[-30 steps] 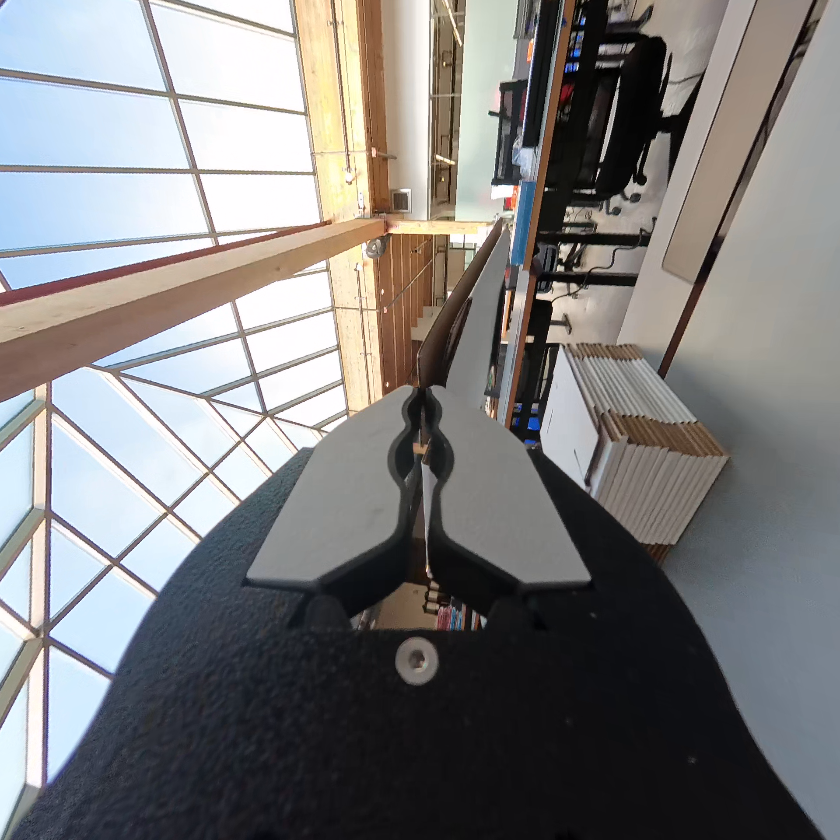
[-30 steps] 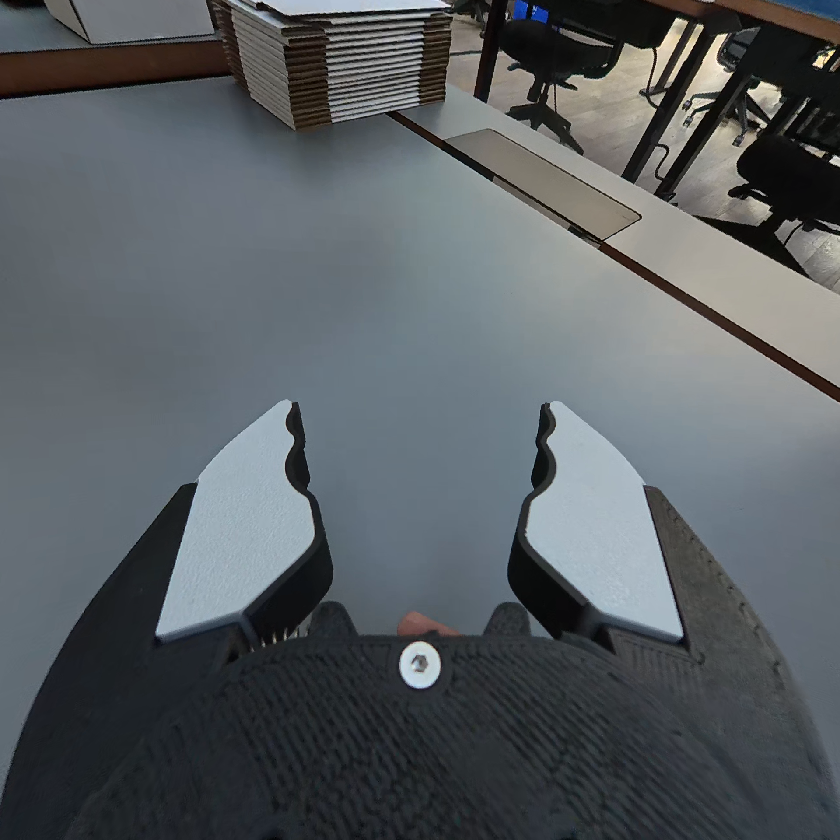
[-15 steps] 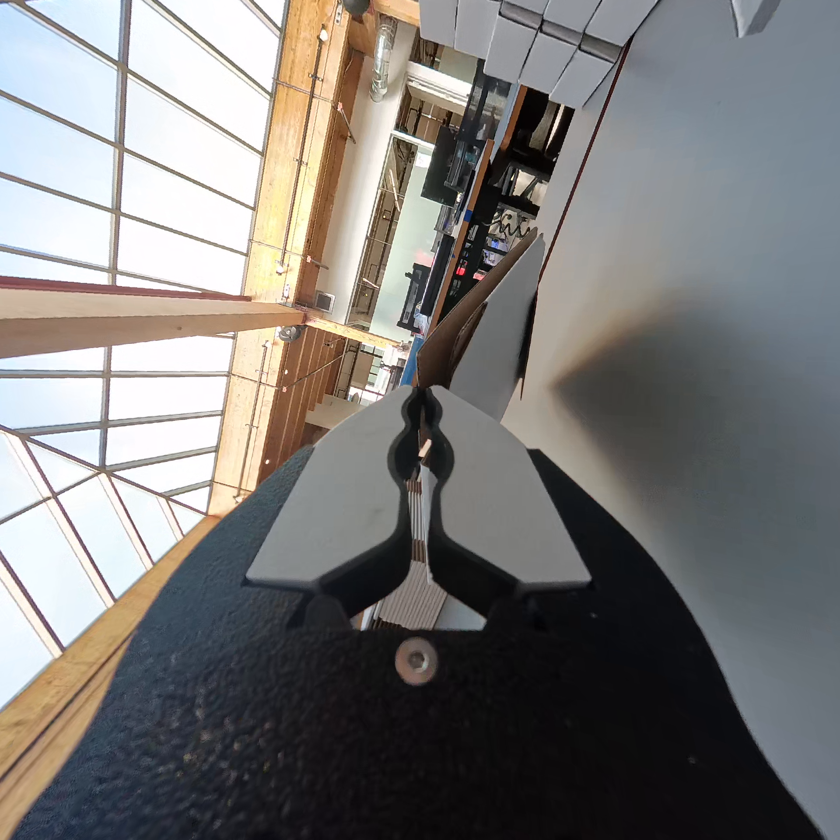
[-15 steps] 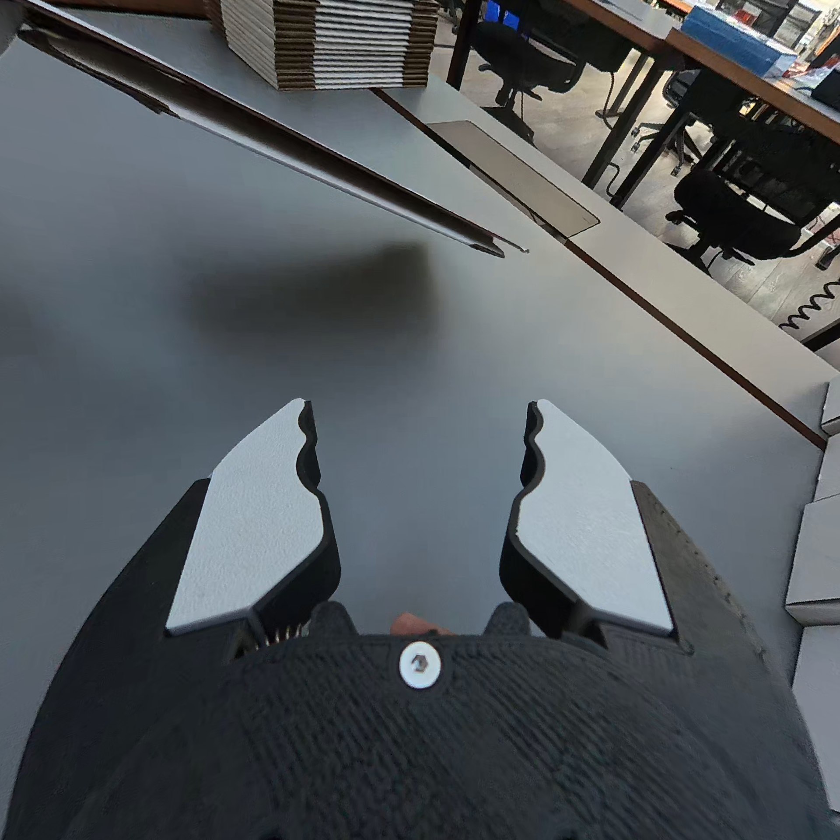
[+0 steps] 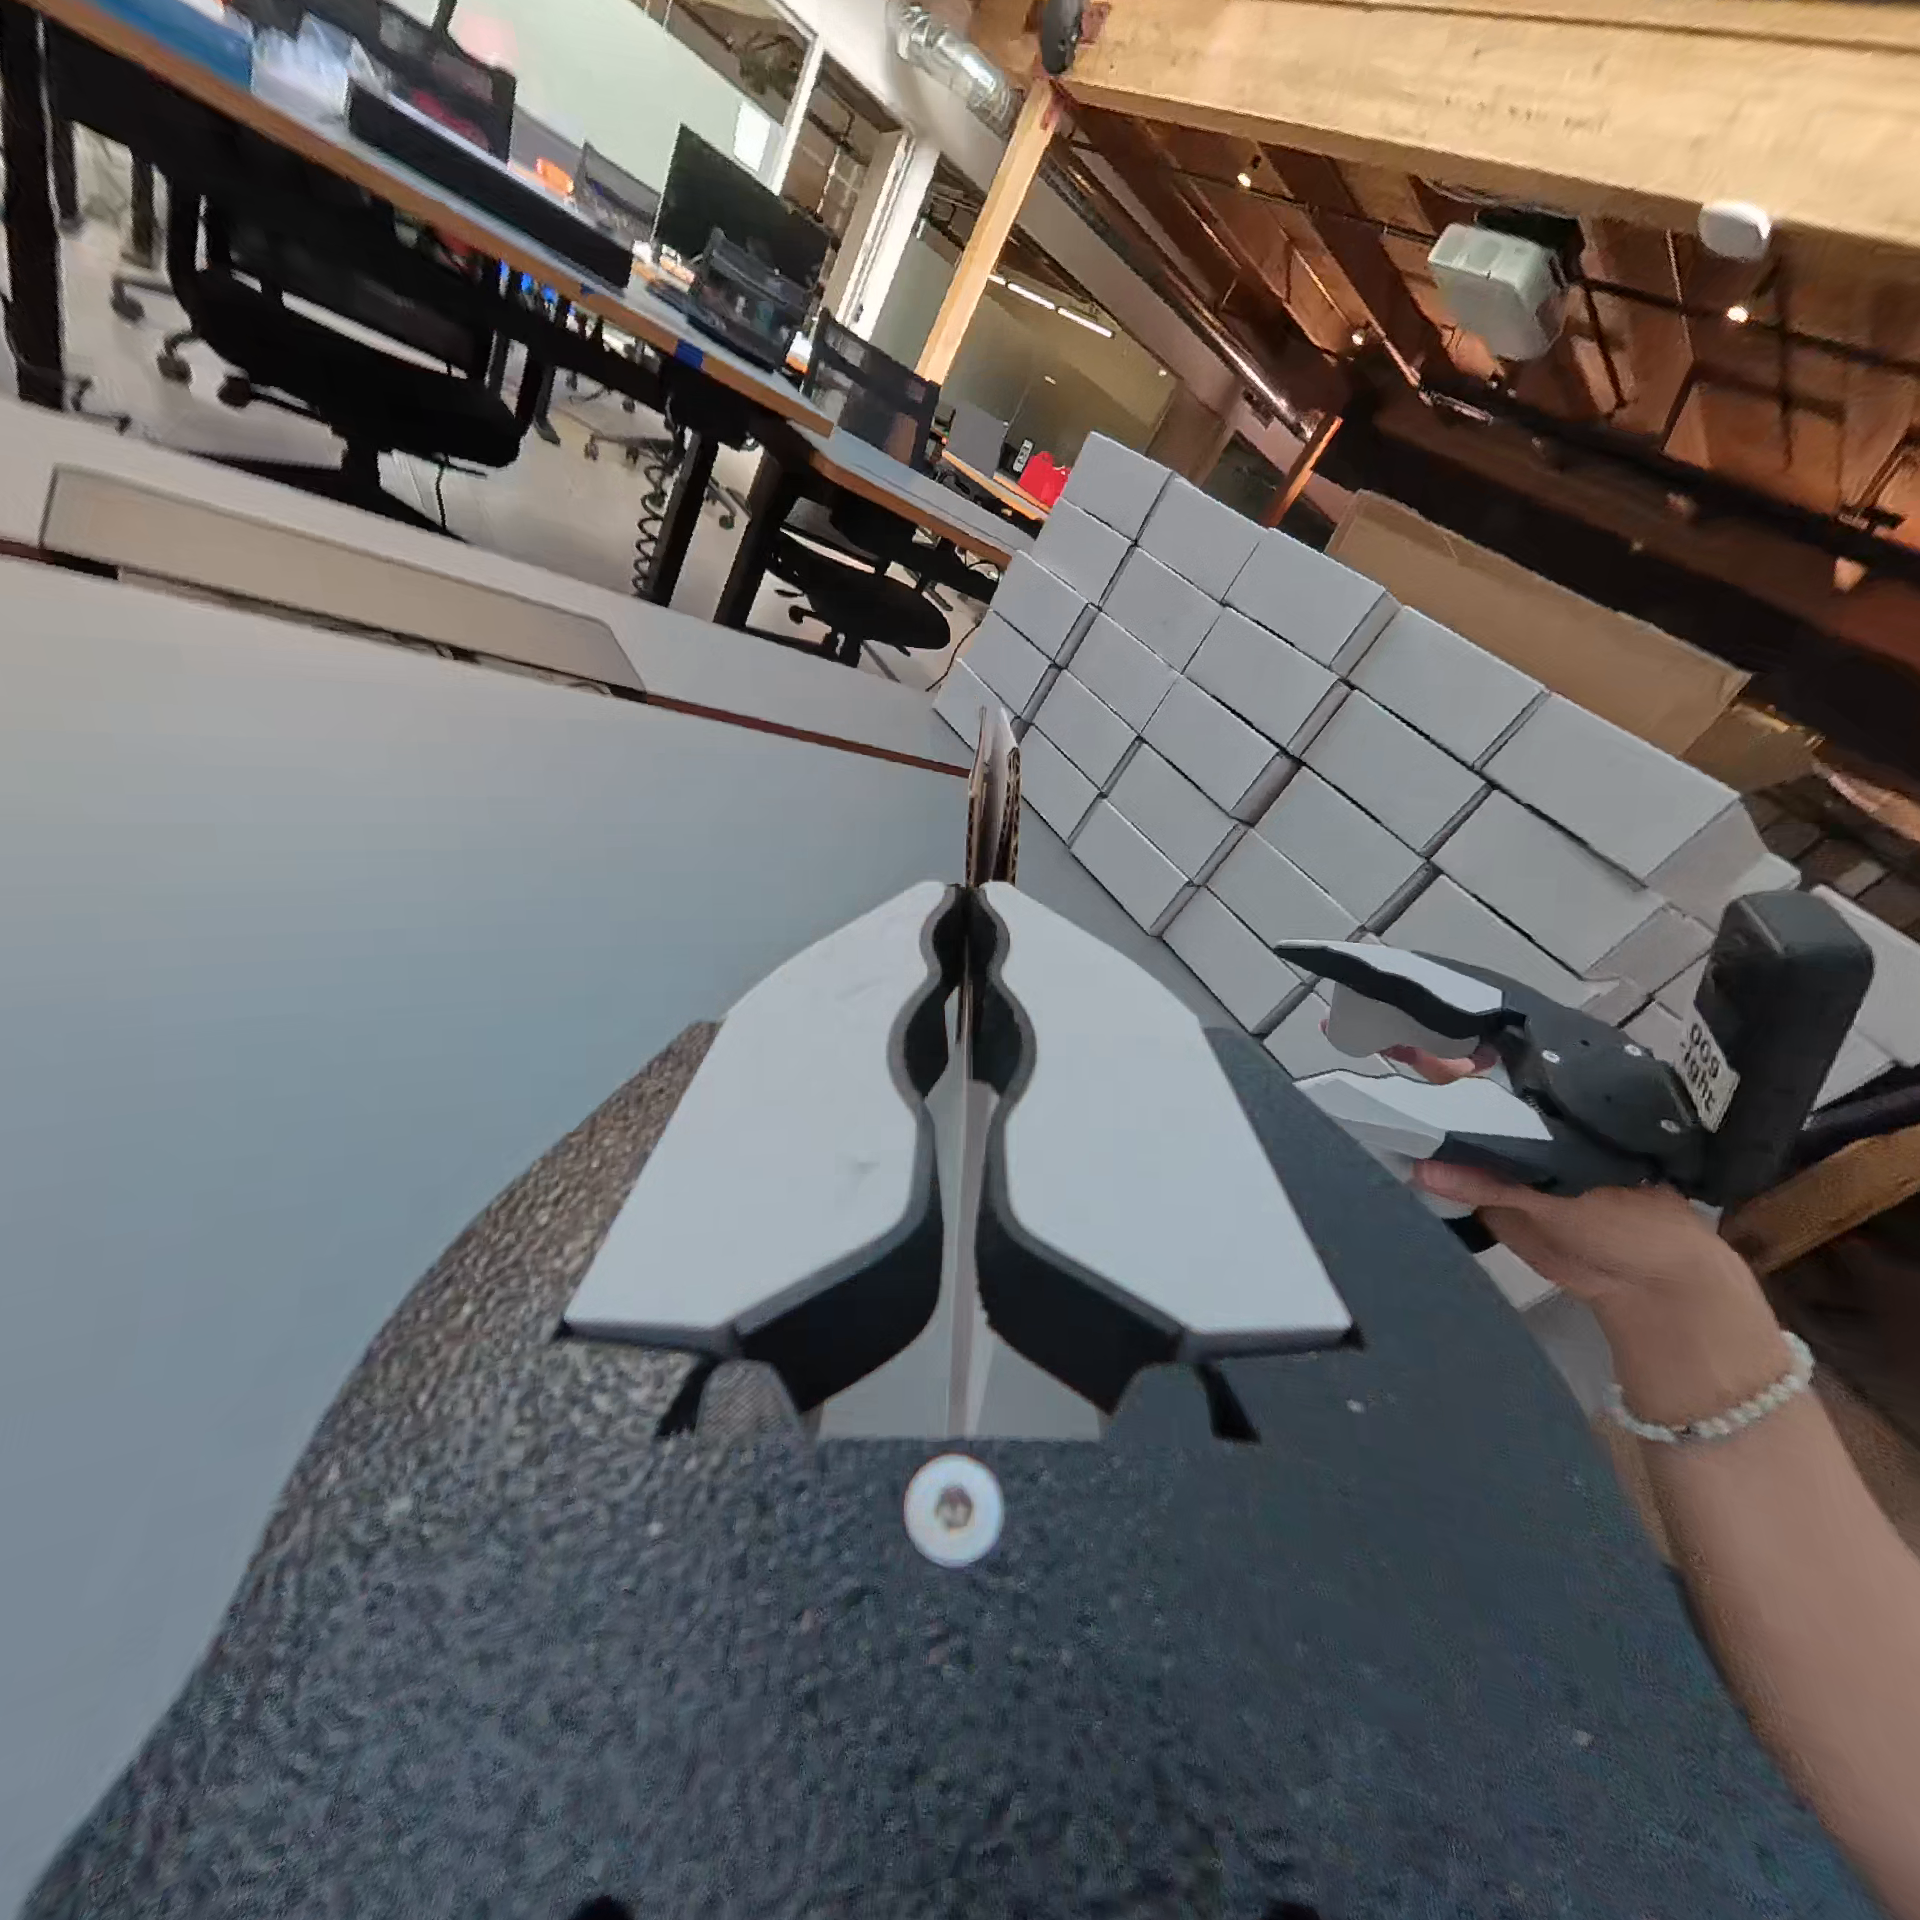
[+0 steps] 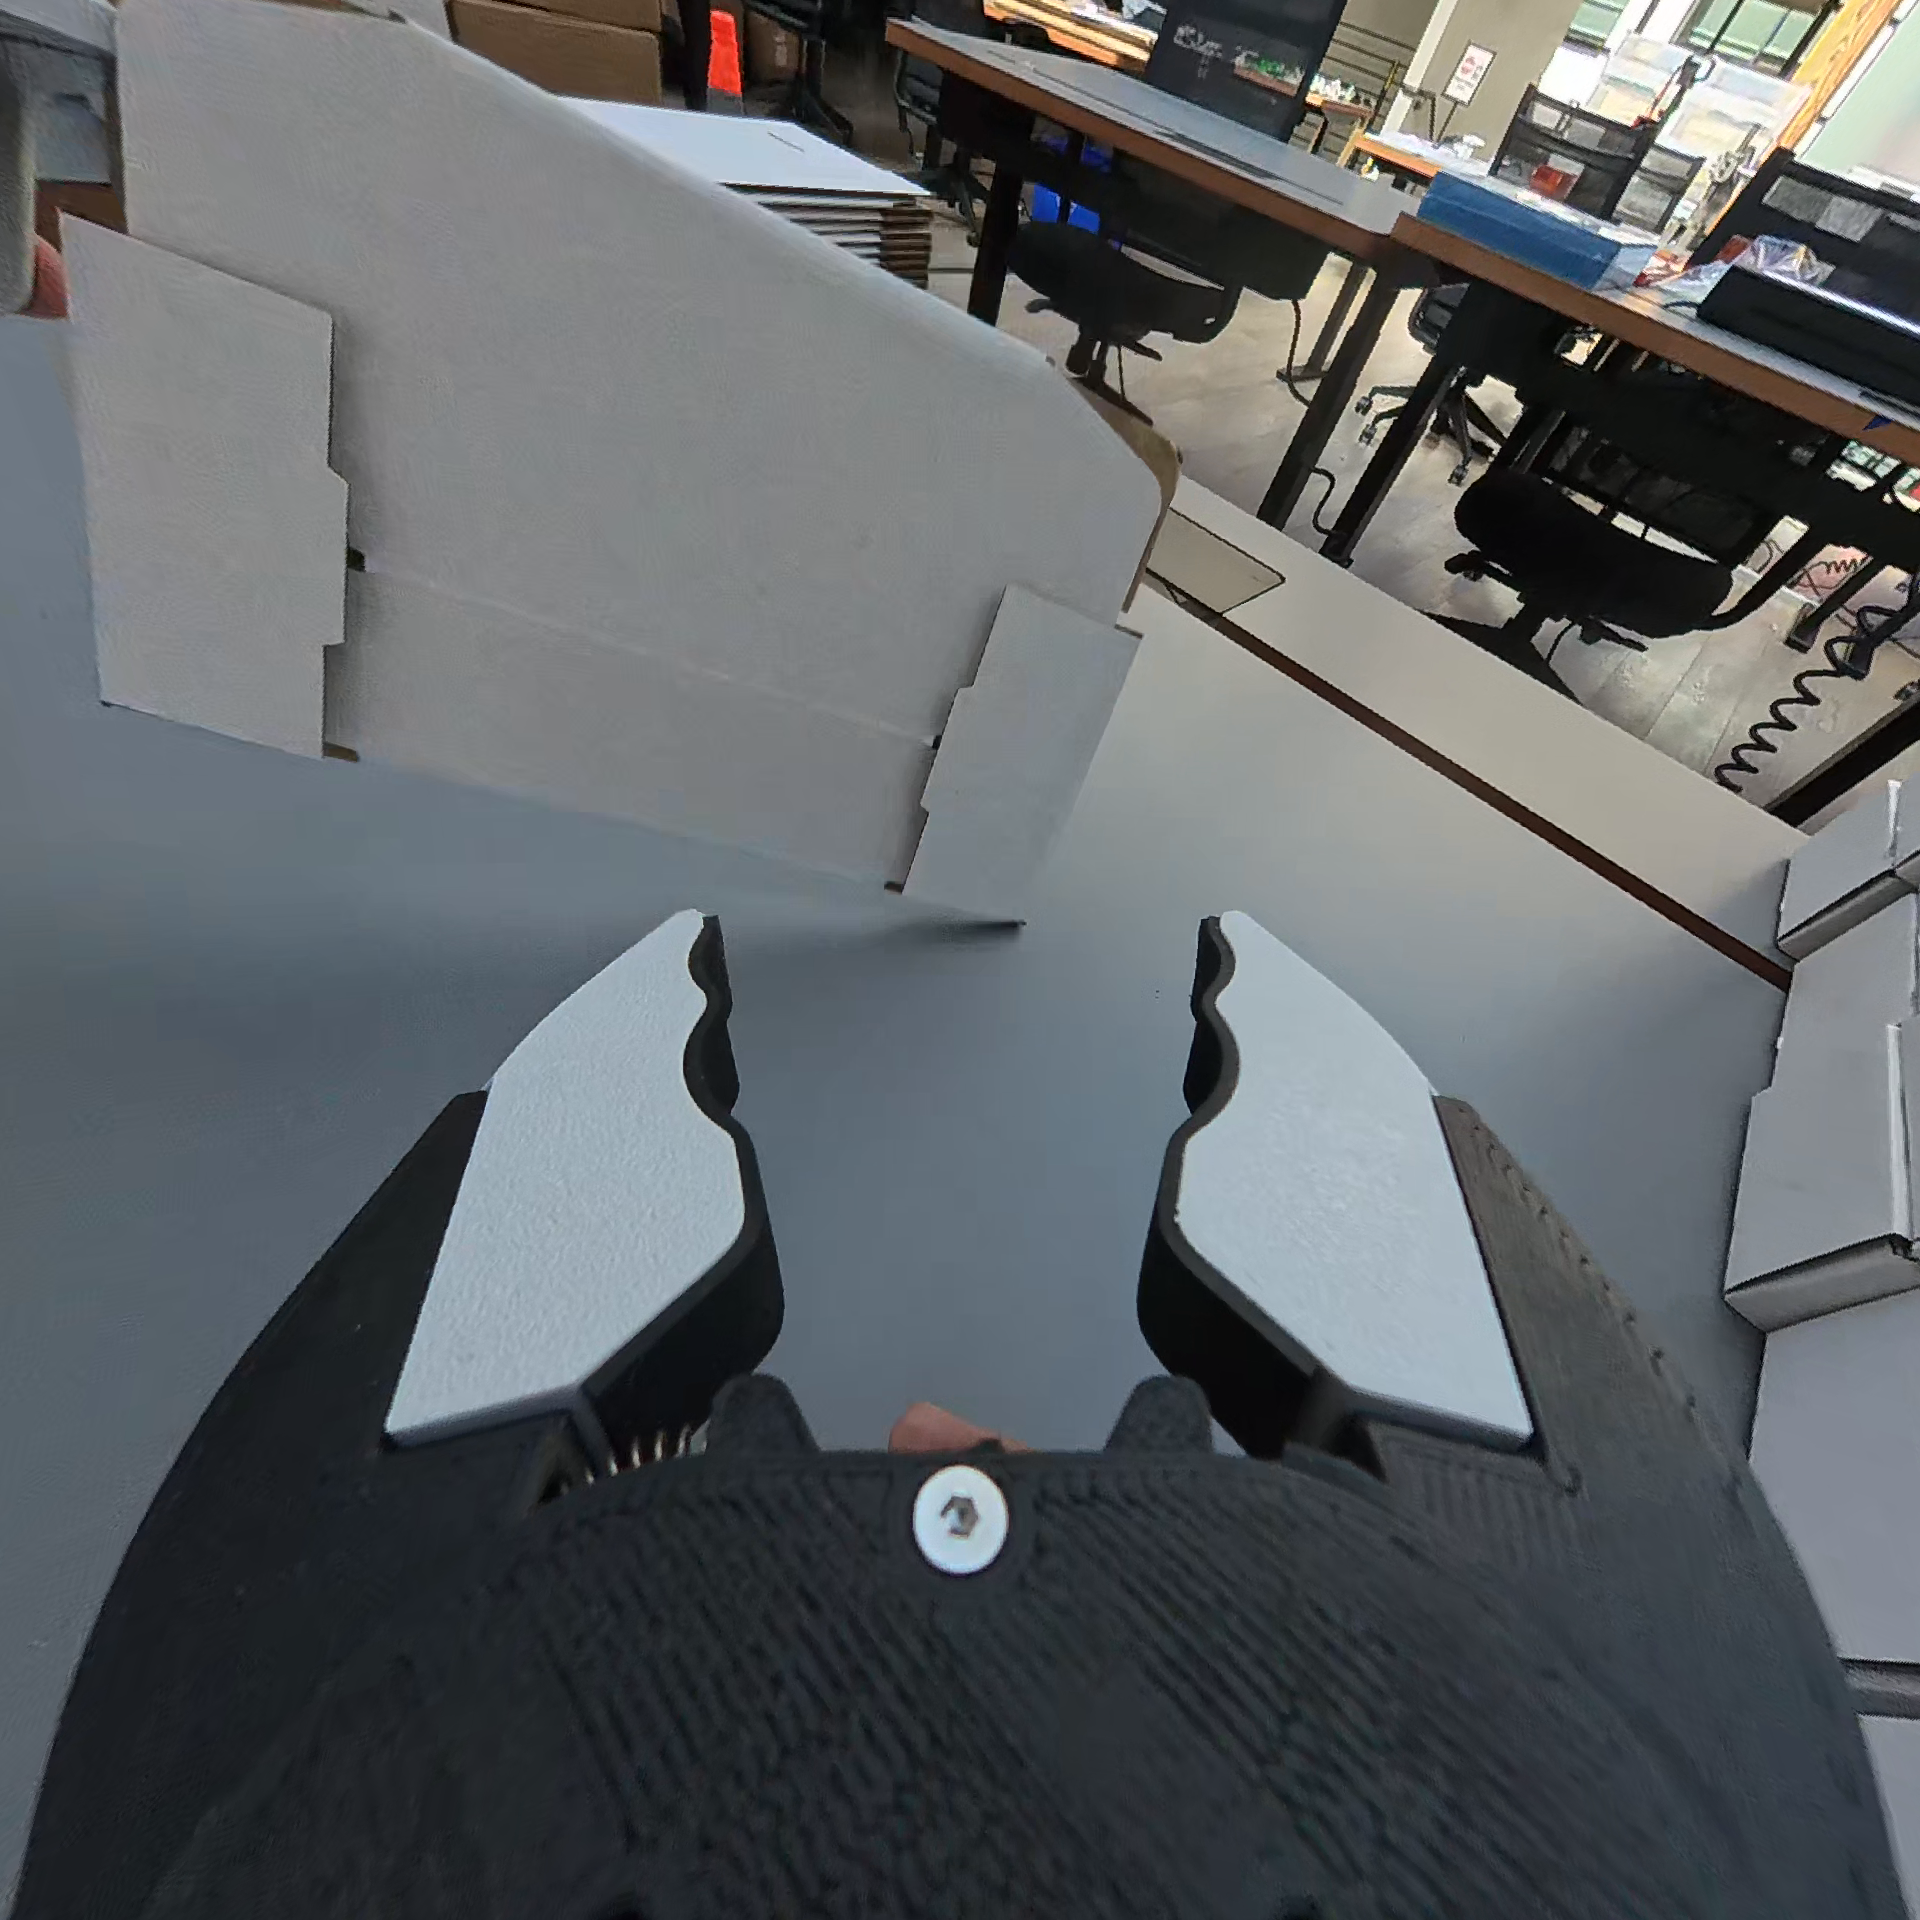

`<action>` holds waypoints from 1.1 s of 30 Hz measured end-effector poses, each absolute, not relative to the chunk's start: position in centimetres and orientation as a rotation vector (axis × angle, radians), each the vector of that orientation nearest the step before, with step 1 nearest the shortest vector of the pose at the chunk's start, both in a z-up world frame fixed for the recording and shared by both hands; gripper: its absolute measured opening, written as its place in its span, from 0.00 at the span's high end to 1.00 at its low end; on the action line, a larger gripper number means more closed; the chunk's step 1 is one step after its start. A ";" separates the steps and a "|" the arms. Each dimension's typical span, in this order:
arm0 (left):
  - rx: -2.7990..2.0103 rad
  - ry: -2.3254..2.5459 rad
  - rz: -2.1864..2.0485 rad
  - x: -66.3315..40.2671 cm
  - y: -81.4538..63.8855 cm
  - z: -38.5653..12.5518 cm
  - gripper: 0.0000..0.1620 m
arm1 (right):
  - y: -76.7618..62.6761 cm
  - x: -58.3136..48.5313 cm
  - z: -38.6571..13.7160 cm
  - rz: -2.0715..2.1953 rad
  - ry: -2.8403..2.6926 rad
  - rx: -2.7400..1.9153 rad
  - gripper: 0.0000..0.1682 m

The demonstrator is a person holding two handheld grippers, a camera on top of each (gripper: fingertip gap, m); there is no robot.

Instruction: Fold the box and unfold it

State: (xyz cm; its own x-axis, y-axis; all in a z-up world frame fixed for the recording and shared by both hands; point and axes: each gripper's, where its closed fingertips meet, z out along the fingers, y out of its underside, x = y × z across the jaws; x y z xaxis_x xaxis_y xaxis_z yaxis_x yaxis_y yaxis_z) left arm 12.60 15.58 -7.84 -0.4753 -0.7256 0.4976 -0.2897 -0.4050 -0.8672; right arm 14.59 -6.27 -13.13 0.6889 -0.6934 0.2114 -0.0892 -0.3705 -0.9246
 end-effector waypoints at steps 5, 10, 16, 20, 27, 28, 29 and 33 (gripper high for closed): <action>-1.743 1.526 -2.101 12.6 16.5 -13.3 1.00 | -6.6 14.3 -14.3 -0.730 0.601 -1.913 0.49; -1.816 1.670 -1.974 13.2 17.2 -16.6 1.00 | -6.5 14.4 -14.9 -0.702 0.593 -1.940 0.50; -1.777 1.749 -1.957 13.3 16.8 -16.7 0.99 | -6.8 14.5 -15.8 -0.695 0.596 -1.976 0.51; -1.683 1.743 -1.972 13.2 16.3 -15.3 0.99 | -6.6 14.4 -15.8 -0.692 0.592 -1.972 0.52; -1.622 1.872 -1.788 12.9 15.6 -16.3 0.99 | -6.0 14.3 -16.6 -0.693 0.575 -2.007 0.53; -1.638 1.877 -1.801 12.9 15.6 -16.4 0.99 | -6.1 14.3 -16.8 -0.701 0.574 -2.018 0.53; -1.652 1.889 -1.808 12.9 15.6 -16.4 0.99 | -6.3 14.4 -16.9 -0.711 0.579 -2.026 0.54; -1.739 1.951 -1.747 13.3 16.1 -17.3 0.98 | -7.3 14.9 -17.1 -0.755 0.615 -2.039 0.56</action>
State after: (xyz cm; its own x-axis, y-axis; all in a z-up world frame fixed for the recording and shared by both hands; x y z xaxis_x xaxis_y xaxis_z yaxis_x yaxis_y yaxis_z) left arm 13.26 16.09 -17.30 -0.3883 -0.6855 0.6159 -0.6877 -0.2293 -0.6888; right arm 14.89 -7.26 -17.06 0.6965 -0.6594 0.2830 -0.1434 -0.5144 -0.8455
